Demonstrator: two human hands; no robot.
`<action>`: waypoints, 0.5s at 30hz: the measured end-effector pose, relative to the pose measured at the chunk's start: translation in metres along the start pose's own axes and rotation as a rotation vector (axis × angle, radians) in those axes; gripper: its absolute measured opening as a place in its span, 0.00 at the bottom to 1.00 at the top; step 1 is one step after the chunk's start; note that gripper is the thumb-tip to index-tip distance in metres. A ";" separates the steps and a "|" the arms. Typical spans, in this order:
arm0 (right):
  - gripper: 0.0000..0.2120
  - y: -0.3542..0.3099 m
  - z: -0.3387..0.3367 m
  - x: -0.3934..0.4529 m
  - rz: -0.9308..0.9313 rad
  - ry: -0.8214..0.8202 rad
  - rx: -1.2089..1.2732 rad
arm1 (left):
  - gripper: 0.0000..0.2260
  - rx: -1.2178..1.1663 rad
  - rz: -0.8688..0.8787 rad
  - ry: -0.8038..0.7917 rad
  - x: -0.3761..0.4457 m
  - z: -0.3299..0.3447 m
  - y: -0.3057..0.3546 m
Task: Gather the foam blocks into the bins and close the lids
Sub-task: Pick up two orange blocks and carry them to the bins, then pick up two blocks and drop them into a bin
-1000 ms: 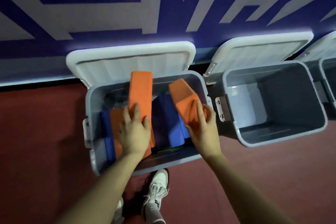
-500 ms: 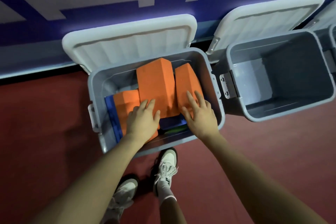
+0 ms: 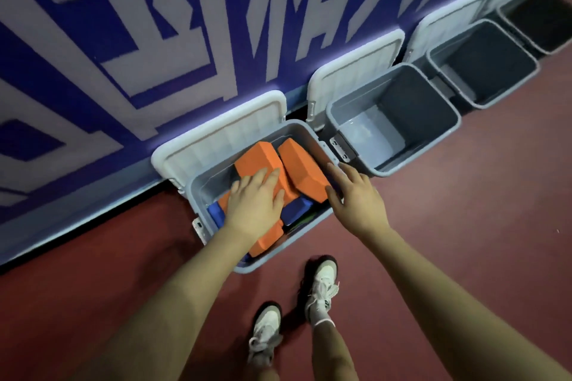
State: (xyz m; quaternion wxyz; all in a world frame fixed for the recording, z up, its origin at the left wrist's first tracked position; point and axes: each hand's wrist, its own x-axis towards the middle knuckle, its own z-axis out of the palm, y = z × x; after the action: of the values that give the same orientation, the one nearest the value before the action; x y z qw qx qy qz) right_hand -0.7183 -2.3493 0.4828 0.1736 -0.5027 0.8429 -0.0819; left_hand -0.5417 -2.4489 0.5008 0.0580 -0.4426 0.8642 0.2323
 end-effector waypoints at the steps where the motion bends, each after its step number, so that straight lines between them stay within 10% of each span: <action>1: 0.23 0.000 -0.011 -0.015 0.024 0.022 0.005 | 0.22 0.005 0.035 0.013 -0.009 -0.011 0.009; 15: 0.22 0.086 -0.090 -0.292 0.697 0.288 0.123 | 0.22 0.190 0.756 -0.194 -0.112 -0.008 0.235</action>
State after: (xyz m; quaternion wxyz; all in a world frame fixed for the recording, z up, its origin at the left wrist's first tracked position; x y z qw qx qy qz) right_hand -0.6962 -2.0554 0.6007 0.1004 -0.1578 0.9726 -0.1382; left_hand -0.6593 -2.2520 0.6241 0.0905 -0.0621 0.9742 0.1973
